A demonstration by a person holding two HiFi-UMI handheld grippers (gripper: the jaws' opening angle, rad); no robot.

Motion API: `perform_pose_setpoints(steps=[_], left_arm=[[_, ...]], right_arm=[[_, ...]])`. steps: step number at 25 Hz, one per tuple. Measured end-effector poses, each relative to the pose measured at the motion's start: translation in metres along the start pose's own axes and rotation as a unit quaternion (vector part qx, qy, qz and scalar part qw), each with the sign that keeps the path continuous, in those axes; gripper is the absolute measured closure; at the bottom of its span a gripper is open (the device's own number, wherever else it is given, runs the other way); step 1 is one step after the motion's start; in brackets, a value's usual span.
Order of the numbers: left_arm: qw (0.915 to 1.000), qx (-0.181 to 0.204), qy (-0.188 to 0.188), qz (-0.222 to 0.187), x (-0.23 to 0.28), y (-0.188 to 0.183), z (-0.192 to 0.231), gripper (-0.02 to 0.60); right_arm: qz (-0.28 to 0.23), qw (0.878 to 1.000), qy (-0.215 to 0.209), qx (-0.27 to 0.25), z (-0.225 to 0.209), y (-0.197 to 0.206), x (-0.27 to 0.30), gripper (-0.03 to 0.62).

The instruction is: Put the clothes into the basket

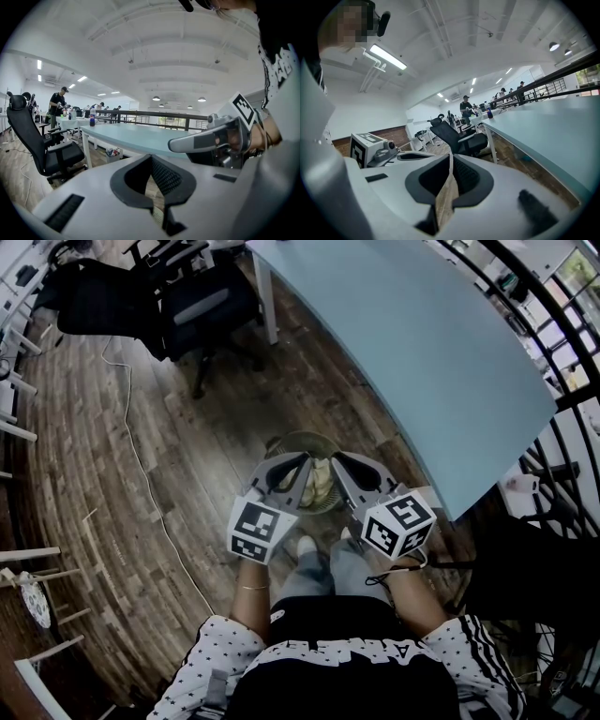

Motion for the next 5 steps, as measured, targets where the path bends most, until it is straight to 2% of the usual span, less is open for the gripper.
perform_pose_setpoints(steps=[5], left_arm=[[1.0, -0.003, 0.001, -0.001, 0.0012, -0.0004, 0.0016, 0.567]], right_arm=[[0.001, 1.0, 0.001, 0.0, -0.001, -0.0017, 0.0013, 0.553]])
Point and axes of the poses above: the fingertips, and each gripper's own axes: x forward along the fingers, z to its left, y out of its underside, the point moved 10 cm from there along -x, backward along the fingers, and after that the axes turned 2 degrees about -y, right-handed, at the moved point
